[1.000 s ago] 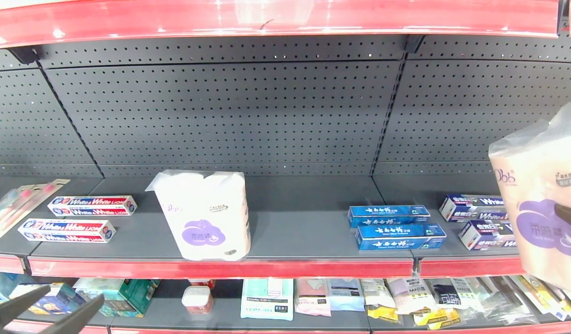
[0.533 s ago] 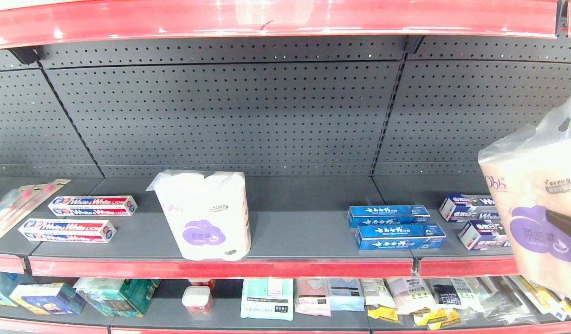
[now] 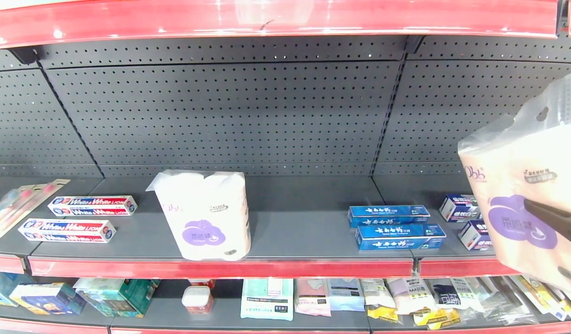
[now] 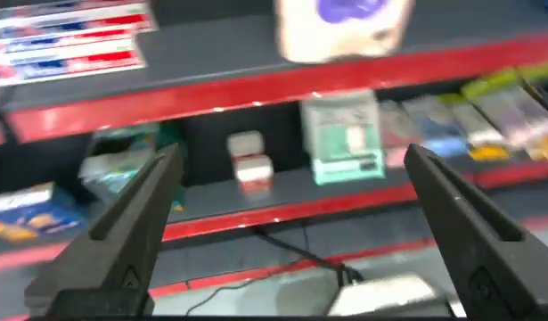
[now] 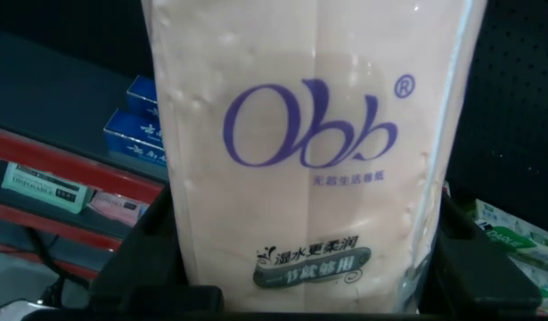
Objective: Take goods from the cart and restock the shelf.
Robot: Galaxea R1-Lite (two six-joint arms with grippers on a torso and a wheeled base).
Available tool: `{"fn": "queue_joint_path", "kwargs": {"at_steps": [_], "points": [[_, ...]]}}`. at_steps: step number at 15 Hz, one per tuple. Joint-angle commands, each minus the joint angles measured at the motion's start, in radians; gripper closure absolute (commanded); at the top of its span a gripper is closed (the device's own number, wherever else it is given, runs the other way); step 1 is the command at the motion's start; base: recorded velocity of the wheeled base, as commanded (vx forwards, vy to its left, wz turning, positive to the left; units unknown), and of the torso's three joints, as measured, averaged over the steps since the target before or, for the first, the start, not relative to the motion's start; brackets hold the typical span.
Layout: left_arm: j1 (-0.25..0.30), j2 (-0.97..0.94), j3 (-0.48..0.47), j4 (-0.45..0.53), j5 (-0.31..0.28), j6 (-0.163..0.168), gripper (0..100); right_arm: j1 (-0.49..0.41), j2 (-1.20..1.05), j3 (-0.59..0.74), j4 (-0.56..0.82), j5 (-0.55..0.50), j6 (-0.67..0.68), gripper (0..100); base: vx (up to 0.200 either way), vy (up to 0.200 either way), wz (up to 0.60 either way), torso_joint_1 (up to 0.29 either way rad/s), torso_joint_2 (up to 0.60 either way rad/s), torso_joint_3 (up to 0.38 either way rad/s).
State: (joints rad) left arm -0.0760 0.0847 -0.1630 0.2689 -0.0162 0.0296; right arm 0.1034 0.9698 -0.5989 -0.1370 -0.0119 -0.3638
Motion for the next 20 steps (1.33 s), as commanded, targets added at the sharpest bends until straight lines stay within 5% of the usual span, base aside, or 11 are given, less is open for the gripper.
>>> {"fn": "queue_joint_path", "kwargs": {"at_steps": [1,2,5,7,8,13,20], "points": [[0.028,-0.006,0.043,-0.060,0.065,-0.022,0,0.001,0.046,0.004,-0.027,0.000,0.000,100,0.000,0.000,0.00,0.000,0.00,0.000],[0.084,-0.057,0.063,-0.111,0.125,-0.079,0,0.001,0.064,-0.001,-0.046,0.000,0.000,100,0.000,0.000,0.00,0.000,0.00,0.000],[0.082,-0.085,0.089,-0.154,0.183,-0.043,0,0.001,0.066,0.004,-0.049,0.000,-0.003,100,0.000,0.000,0.00,0.000,0.00,0.000],[0.077,-0.080,0.099,-0.180,0.128,-0.059,0,0.001,0.067,0.004,-0.049,0.000,-0.001,100,0.000,0.000,0.00,0.000,0.00,0.000],[0.077,-0.077,0.095,-0.177,0.030,-0.082,0,-0.001,0.066,0.002,-0.049,0.000,-0.001,100,0.000,0.000,0.00,0.000,0.00,0.000],[0.077,-0.085,0.109,-0.197,-0.008,-0.057,0,0.001,0.056,0.005,-0.049,0.000,-0.003,100,0.000,0.000,0.00,0.000,0.00,0.000],[0.077,-0.085,0.109,-0.200,-0.045,-0.050,0,0.001,0.063,0.001,-0.049,0.000,-0.001,100,0.000,0.000,0.60,0.006,0.00,-0.002]]}}
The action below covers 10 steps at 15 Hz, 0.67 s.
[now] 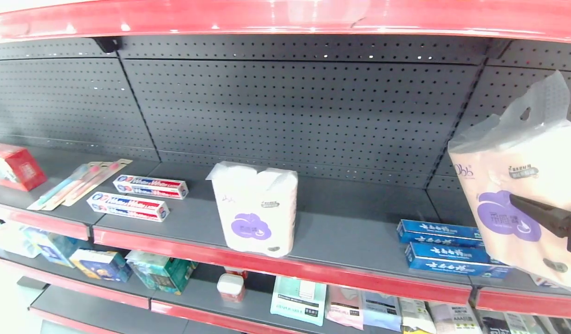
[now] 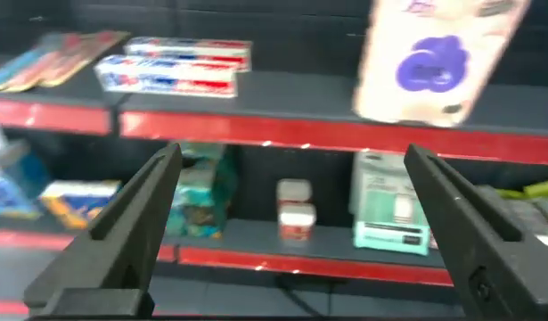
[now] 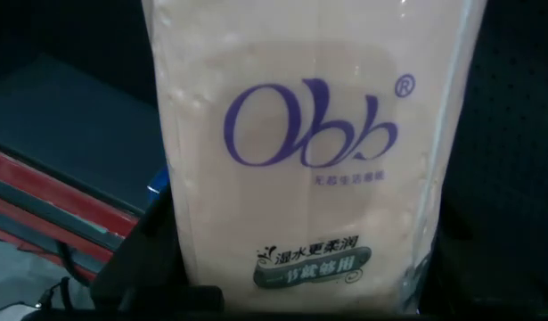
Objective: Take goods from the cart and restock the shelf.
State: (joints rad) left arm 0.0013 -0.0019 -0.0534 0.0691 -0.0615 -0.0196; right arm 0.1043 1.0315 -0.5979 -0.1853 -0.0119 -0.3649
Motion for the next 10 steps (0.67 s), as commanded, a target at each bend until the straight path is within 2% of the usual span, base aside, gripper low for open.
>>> {"fn": "queue_joint_path", "kwargs": {"at_steps": [1,3,5,8,10], "points": [[0.000,0.002,0.000,0.000,0.000,0.000,0,0.000,0.002,0.000,-0.002,0.000,0.000,100,0.000,0.000,0.60,0.002,0.00,0.002],[0.000,0.002,0.000,0.000,-0.001,0.003,0,0.000,0.001,-0.002,-0.002,0.000,-0.005,100,0.000,0.000,0.60,0.007,0.00,0.002],[0.000,0.002,0.001,0.000,-0.008,0.004,0,0.000,0.004,-0.014,-0.003,0.001,0.001,100,0.000,0.000,0.00,0.000,0.00,0.000],[0.000,0.003,0.003,-0.011,-0.106,0.003,0,0.028,0.068,-0.049,-0.043,0.032,0.018,100,0.000,0.000,0.00,0.000,0.00,0.000],[0.002,0.002,0.004,-0.011,-0.093,0.007,0,0.057,0.119,-0.049,-0.115,0.044,0.040,100,0.000,0.000,0.00,0.000,0.00,0.000]]}}
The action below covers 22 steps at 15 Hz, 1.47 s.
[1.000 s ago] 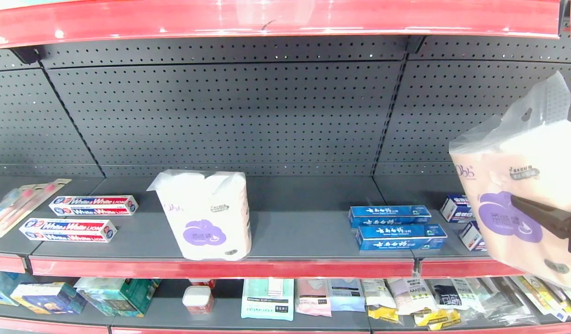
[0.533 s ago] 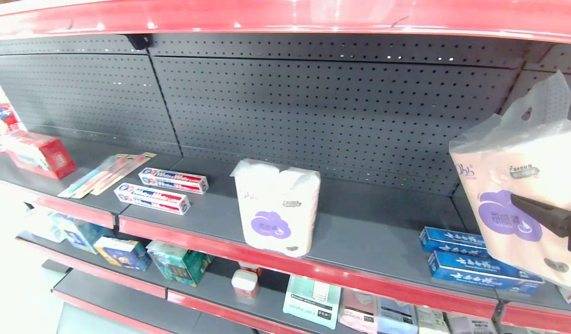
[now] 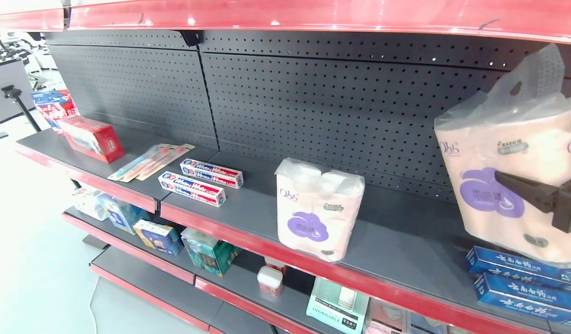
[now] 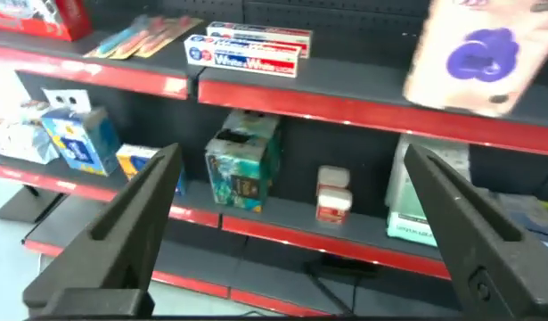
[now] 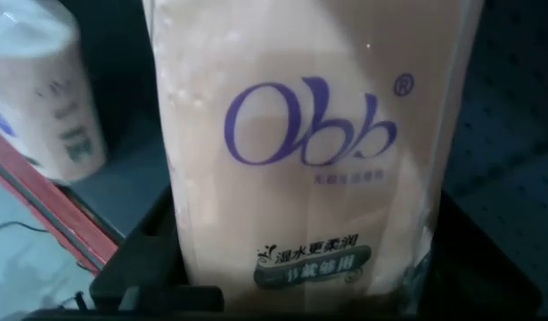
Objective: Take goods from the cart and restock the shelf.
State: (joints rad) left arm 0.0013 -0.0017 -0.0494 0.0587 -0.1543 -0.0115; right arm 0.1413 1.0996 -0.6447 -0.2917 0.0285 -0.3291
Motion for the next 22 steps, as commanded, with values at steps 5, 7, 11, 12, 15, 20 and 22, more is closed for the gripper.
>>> {"fn": "queue_joint_path", "kwargs": {"at_steps": [5,7,11,12,15,20,22], "points": [[0.003,0.006,0.003,-0.004,0.279,-0.012,0,0.020,0.086,0.010,-0.027,0.005,0.010,100,0.000,0.000,0.00,0.000,0.00,0.000],[-0.003,0.035,0.005,-0.004,0.262,-0.005,0,0.020,0.085,0.008,-0.027,0.005,0.016,100,0.000,0.000,0.00,0.000,0.00,0.000],[-0.018,0.055,0.002,-0.004,0.117,0.011,0,0.015,0.082,0.007,-0.027,0.005,0.021,100,0.000,0.000,0.00,0.000,0.00,0.000],[-0.026,0.066,0.002,-0.002,0.116,0.011,0,0.015,0.080,0.008,-0.027,0.005,0.022,100,0.000,0.000,0.00,0.000,0.00,0.000],[-0.029,0.060,0.003,-0.004,0.128,0.010,0,0.014,0.079,0.020,-0.027,0.005,0.022,100,0.000,0.000,0.00,0.000,0.00,0.000],[0.000,0.002,0.049,-0.059,0.144,0.061,0,0.014,0.082,0.025,-0.027,0.005,0.036,100,0.000,0.000,0.00,0.000,0.00,0.000],[-0.001,0.002,0.049,-0.057,0.151,0.021,0,0.014,0.080,0.033,-0.027,0.005,0.038,100,0.000,0.000,0.00,0.000,0.00,0.000]]}}
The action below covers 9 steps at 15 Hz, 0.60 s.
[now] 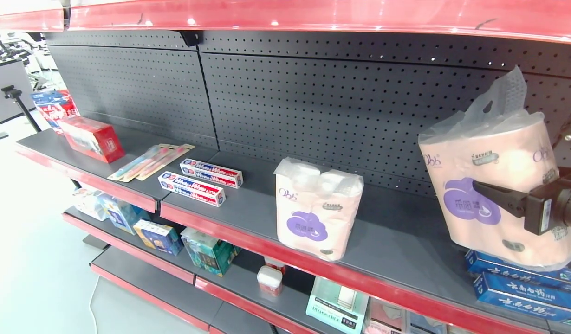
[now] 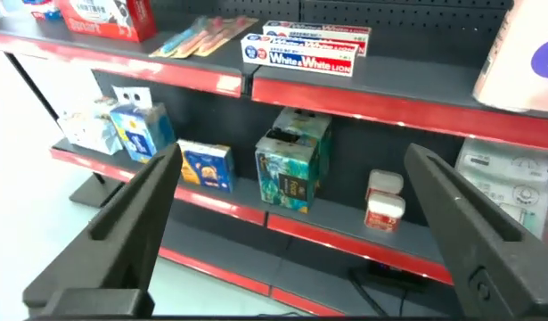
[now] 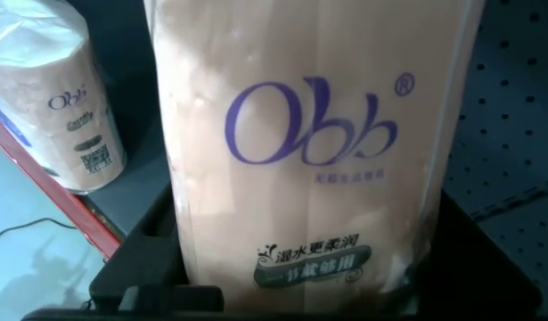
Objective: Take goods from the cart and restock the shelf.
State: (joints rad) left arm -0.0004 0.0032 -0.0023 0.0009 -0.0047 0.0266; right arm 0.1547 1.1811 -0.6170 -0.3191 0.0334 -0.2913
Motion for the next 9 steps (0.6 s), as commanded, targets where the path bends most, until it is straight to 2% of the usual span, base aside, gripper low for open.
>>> {"fn": "queue_joint_path", "kwargs": {"at_steps": [1,5,9], "points": [[0.000,-0.003,0.002,-0.001,0.002,-0.028,0,0.000,0.000,0.010,0.000,0.002,-0.002,100,0.000,0.000,0.00,0.000,0.00,0.000],[0.000,-0.003,0.002,-0.001,0.002,-0.025,0,0.000,0.051,-0.024,-0.009,0.002,-0.002,100,0.000,0.000,0.00,0.000,0.00,0.000],[0.000,-0.003,0.002,-0.001,0.002,-0.025,0,-0.018,0.186,-0.030,-0.115,0.000,-0.005,100,0.000,0.000,0.00,0.000,0.00,0.000]]}}
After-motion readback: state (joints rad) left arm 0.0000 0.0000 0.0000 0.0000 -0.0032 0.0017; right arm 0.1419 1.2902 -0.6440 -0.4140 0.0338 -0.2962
